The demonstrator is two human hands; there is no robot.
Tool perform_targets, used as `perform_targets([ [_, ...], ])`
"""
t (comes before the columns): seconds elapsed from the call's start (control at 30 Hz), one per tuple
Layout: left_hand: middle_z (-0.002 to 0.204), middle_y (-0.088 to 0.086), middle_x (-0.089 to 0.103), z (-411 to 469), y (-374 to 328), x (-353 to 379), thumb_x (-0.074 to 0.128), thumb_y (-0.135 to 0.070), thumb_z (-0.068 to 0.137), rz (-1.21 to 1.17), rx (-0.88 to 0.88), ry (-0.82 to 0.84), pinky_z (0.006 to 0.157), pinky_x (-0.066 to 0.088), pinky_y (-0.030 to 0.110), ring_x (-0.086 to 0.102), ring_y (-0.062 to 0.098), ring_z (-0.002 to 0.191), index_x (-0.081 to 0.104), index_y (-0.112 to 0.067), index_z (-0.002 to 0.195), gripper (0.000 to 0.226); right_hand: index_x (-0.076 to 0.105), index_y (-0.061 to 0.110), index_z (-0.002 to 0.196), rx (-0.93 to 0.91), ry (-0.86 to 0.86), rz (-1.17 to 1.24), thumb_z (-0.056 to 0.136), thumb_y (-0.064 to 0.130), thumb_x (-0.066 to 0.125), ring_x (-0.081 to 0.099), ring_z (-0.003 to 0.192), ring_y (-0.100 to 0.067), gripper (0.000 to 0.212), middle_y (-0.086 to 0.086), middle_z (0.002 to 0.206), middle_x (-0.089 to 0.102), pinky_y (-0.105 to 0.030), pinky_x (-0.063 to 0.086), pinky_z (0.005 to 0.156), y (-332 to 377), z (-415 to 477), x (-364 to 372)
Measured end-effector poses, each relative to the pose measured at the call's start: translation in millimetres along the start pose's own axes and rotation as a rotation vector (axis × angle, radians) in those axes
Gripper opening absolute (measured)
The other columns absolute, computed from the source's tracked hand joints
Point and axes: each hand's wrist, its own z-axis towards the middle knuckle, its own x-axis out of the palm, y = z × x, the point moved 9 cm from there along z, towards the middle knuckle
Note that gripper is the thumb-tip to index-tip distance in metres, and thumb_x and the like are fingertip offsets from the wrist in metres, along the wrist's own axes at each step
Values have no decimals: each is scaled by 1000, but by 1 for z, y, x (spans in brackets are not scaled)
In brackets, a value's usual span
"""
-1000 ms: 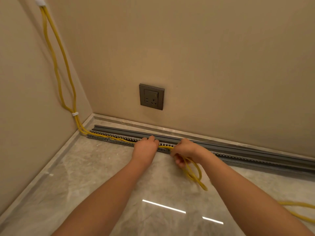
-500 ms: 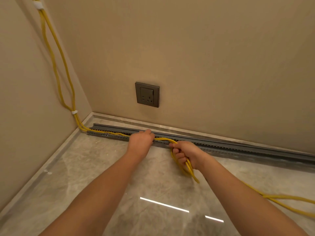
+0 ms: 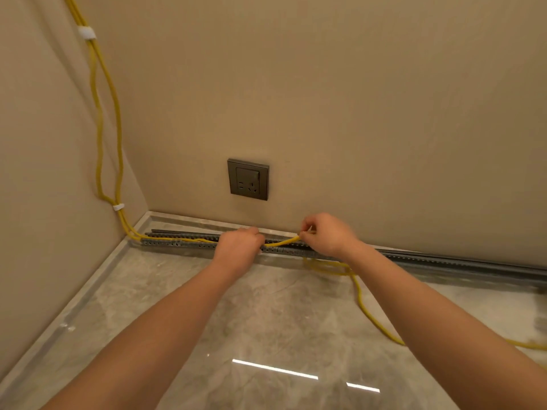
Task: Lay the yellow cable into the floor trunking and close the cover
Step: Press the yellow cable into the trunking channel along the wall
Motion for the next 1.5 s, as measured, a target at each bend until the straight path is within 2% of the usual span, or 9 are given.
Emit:
perform_targets([
  [0.17, 110, 0, 63, -4, 7, 16, 54, -22, 94, 4, -5, 58, 67, 49, 33, 64, 25, 99, 66, -21, 108, 19, 65, 24, 91, -263, -20, -427, 90, 20, 50, 61, 81, -24, 16, 1, 88, 69, -28, 40, 58, 26, -1, 19],
  [0.43, 108, 0, 63, -4, 8, 37, 55, -26, 94, -20, -9, 110, 70, 51, 32, 64, 24, 97, 68, -23, 108, 19, 61, 19, 94, -313, 122, -660, 88, 11, 50, 60, 81, -29, 15, -6, 92, 67, -29, 38, 61, 20, 9, 55],
  [0.67, 110, 2, 60, 7, -34, 21, 52, -27, 89, -4, 148, 70, 69, 46, 32, 58, 23, 106, 67, -20, 112, 28, 51, 23, 87, -340, 144, -612, 90, 15, 48, 56, 78, -28, 9, -7, 92, 66, -31, 35, 60, 12, 14, 62],
  [0.87, 106, 0, 60, 7, -59, 16, 63, -26, 87, -131, 146, -10, 61, 47, 33, 61, 20, 96, 66, -22, 109, 23, 58, 19, 97, -320, 55, -469, 92, 25, 44, 62, 88, -32, 15, -7, 95, 69, -31, 36, 61, -3, 14, 63],
  [0.97, 114, -2, 60, 0, -56, 33, 50, -27, 94, -209, 93, 44, 72, 50, 36, 57, 20, 108, 59, -25, 122, 30, 57, 22, 98, -311, 43, -396, 92, 26, 45, 62, 86, -31, 15, -6, 94, 70, -31, 35, 60, -8, 13, 65],
  [1.13, 111, 1, 60, 12, -59, 35, 53, -30, 94, -150, 74, 89, 72, 48, 35, 57, 22, 106, 62, -20, 110, 21, 55, 20, 99, -290, 4, -397, 93, 28, 44, 62, 84, -32, 15, -6, 92, 70, -31, 32, 59, -11, 12, 63],
  [1.3, 111, 1, 61, 17, -63, 31, 52, -27, 94, -131, 97, 93, 72, 49, 36, 59, 24, 104, 62, -21, 110, 19, 60, 18, 100, -156, -173, -322, 86, 40, 50, 63, 91, -30, 28, -5, 93, 69, -34, 43, 67, -17, -2, 52],
  [1.4, 111, -1, 62, 19, -63, 26, 52, -25, 93, -140, 103, 81, 74, 50, 36, 60, 24, 103, 63, -23, 112, 22, 63, 21, 91, -62, -439, -214, 89, 44, 42, 58, 93, -27, 32, -2, 91, 67, -37, 40, 75, -29, -24, 20],
  [1.5, 114, -1, 63, 22, -60, 25, 54, -22, 93, -148, 76, 103, 79, 53, 36, 60, 24, 106, 65, -23, 114, 24, 58, 15, 82, 148, -746, 49, 85, 28, 34, 52, 88, -29, 27, -6, 85, 60, -39, 37, 75, -68, -58, -14],
])
